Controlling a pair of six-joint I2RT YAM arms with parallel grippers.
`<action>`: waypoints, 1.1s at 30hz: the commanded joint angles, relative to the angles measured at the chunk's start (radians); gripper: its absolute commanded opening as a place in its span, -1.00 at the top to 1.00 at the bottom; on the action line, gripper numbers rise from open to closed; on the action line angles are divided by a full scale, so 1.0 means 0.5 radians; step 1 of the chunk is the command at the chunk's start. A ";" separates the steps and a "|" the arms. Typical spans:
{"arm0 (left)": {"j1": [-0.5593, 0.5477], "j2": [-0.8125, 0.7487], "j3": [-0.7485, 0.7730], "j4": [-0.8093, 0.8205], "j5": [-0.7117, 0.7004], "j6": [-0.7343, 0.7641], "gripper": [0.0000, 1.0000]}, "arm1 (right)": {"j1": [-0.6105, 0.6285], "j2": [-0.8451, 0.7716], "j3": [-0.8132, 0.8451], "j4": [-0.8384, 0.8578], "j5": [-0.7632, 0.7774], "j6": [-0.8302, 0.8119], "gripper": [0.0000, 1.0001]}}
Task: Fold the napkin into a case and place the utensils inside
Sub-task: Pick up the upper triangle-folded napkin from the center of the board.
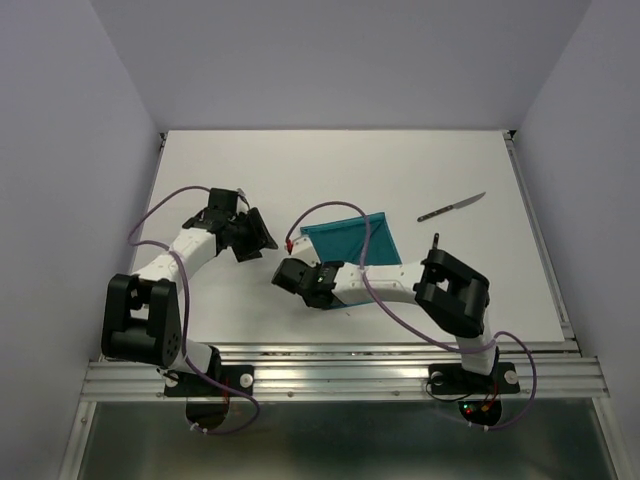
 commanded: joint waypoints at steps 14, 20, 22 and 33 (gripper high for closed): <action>-0.290 0.337 0.047 0.426 0.376 -0.116 -0.65 | 0.010 -0.611 -0.588 0.553 0.000 -0.221 0.99; -0.327 0.439 0.041 0.586 0.438 -0.208 -0.67 | 0.010 -0.663 -0.632 0.553 0.003 -0.206 0.99; -0.336 0.503 0.059 0.678 0.441 -0.226 -0.66 | 0.010 -0.675 -0.635 0.553 0.003 -0.206 0.98; -0.376 0.739 0.142 0.847 0.419 -0.331 -0.55 | 0.010 -0.722 -0.650 0.553 0.016 -0.209 0.99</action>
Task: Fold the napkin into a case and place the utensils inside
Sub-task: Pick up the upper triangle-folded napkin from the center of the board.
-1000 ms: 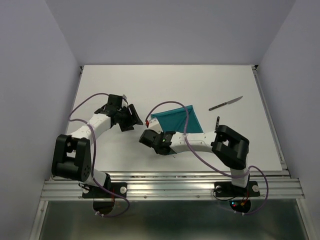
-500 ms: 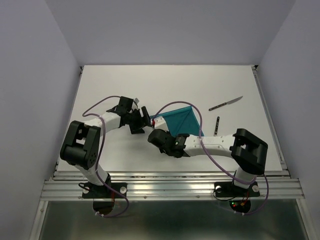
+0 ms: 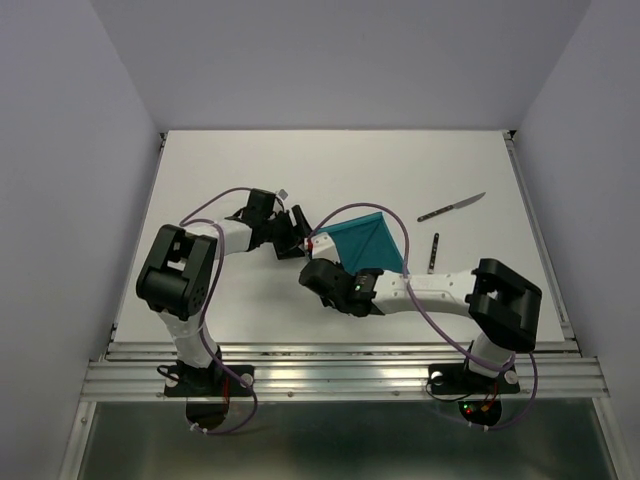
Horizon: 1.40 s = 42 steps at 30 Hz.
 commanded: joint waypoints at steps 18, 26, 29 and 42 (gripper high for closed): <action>-0.093 0.124 0.077 0.132 -0.091 -0.122 0.14 | 0.011 -0.225 -0.094 0.116 0.070 0.032 0.98; -0.099 0.038 0.050 0.110 -0.179 -0.177 1.00 | 0.011 -0.197 -0.095 0.079 0.002 0.010 0.01; -0.099 -0.014 0.041 0.058 -0.216 -0.180 1.00 | 0.011 -0.142 -0.002 0.008 -0.001 0.004 -0.26; -0.111 -0.081 0.035 -0.061 -0.262 -0.177 1.00 | 0.066 0.229 0.399 -0.304 0.122 0.130 -0.24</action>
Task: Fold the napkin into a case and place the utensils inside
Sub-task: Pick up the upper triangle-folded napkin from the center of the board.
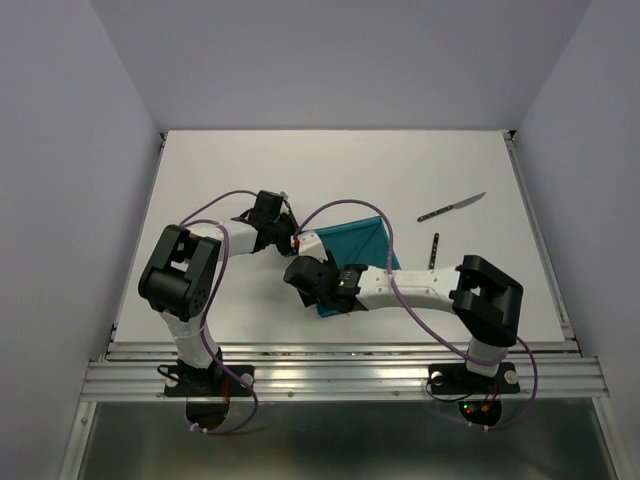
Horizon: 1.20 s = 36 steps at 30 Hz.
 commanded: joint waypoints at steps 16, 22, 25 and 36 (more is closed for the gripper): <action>-0.015 -0.097 0.003 -0.053 -0.004 0.004 1.00 | 0.094 0.434 0.416 -0.475 0.368 0.378 0.05; -0.015 -0.104 0.003 -0.056 -0.004 0.000 1.00 | 0.113 0.465 0.435 -0.509 0.420 0.402 0.26; -0.015 -0.107 0.006 -0.056 -0.004 0.000 1.00 | 0.113 0.477 0.456 -0.521 0.433 0.402 0.33; -0.015 -0.122 0.025 -0.099 -0.007 0.022 1.00 | 0.149 0.437 0.450 -0.451 0.381 0.341 0.99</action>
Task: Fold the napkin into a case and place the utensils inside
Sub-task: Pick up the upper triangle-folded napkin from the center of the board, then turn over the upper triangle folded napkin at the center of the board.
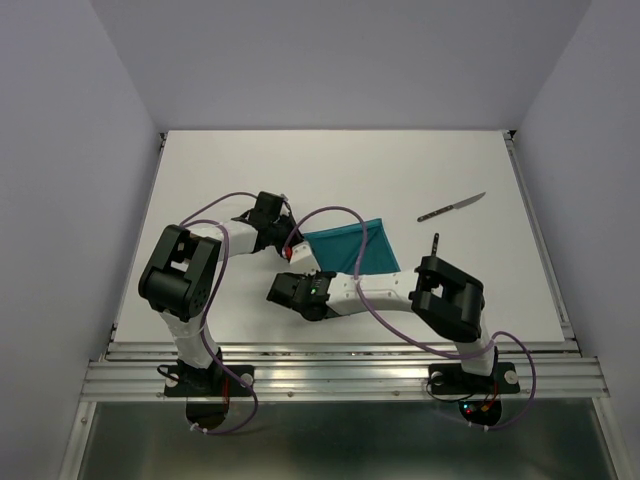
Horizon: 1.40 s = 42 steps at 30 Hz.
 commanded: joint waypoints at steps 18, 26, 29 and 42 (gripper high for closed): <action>0.438 -0.645 0.242 -0.658 -0.270 0.400 1.00 | 0.030 -0.110 0.392 0.481 -0.577 -0.326 0.99; 0.729 -0.861 0.423 -0.990 -0.460 0.532 1.00 | 0.091 0.025 0.781 0.555 -0.893 -0.375 0.99; 0.922 -0.983 0.512 -1.131 -0.570 0.590 1.00 | 0.152 0.102 0.989 0.542 -0.982 -0.396 0.99; 1.196 -1.290 1.074 -1.576 -1.359 0.694 1.00 | 0.300 0.320 1.325 0.809 -1.522 -0.338 0.99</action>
